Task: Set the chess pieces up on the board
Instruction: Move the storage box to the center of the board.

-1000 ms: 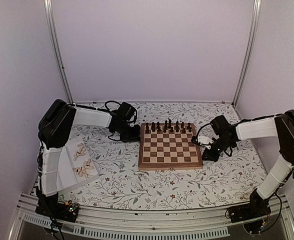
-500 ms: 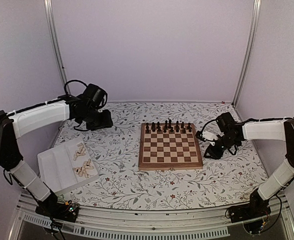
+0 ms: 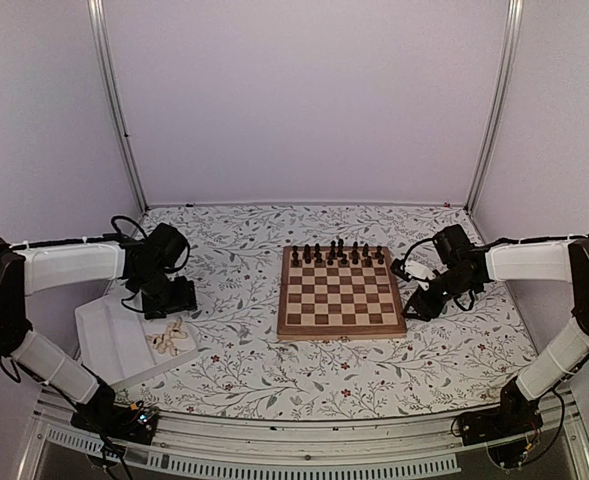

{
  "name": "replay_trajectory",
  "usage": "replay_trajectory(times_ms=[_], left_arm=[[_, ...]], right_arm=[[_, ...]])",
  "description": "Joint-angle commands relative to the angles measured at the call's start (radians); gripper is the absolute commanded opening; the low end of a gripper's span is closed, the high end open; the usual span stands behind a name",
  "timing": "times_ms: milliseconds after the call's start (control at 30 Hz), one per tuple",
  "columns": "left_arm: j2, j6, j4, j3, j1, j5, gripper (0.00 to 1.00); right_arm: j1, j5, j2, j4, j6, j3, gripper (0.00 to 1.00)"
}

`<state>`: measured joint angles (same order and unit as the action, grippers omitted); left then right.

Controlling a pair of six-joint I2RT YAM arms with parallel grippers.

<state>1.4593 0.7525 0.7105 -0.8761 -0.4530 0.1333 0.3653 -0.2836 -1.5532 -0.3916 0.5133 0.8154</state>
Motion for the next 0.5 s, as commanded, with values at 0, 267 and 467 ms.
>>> replay_trajectory(times_ms=[0, 267, 467], left_arm=[[0.038, -0.008, -0.117, 0.018, 0.015, -0.081, 0.76], [0.196, -0.118, -0.184, -0.088, 0.011, -0.036, 0.73], [0.286, -0.177, -0.29, -0.153, -0.052, -0.096, 0.67]], right_arm=[[-0.002, -0.024, -0.005, 0.017, -0.007, -0.012, 0.52], [-0.002, -0.023, -0.01, 0.014, -0.01, -0.017, 0.53], [-0.002, -0.019, -0.02, 0.014, -0.007, -0.02, 0.53]])
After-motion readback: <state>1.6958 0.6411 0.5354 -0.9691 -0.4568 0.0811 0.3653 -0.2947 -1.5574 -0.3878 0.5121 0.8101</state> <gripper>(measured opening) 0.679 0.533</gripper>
